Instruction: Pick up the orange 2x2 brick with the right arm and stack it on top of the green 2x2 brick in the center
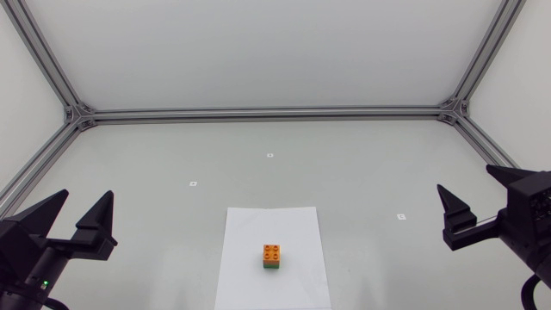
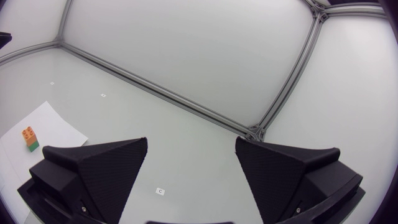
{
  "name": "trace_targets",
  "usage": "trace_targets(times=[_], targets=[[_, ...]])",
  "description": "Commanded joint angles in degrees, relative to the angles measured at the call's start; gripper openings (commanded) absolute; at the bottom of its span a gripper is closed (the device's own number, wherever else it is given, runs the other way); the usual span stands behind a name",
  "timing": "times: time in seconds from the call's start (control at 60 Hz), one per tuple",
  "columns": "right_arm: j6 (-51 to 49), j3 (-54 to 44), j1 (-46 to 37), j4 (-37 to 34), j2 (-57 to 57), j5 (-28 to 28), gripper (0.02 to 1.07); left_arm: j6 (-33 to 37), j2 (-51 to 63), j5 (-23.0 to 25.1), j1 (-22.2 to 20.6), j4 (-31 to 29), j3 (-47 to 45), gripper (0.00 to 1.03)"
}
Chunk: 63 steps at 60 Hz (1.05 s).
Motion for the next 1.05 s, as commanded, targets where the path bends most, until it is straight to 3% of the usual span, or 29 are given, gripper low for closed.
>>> trace_targets(times=[0.0,0.733,1.033], targets=[[3.86,-2.67,0.58,1.57,-1.89,0.74,1.03,0.31,-0.15,0.16,-0.45,-0.65,-2.35,0.99],[25.56,-16.23,4.19,11.92,-16.38,5.02,1.02,0.31,-0.15,0.16,-0.45,-0.65,-2.35,0.99],[25.56,-16.23,4.19,11.92,-16.38,5.02,1.02,0.31,-0.15,0.16,-0.45,-0.65,-2.35,0.99]])
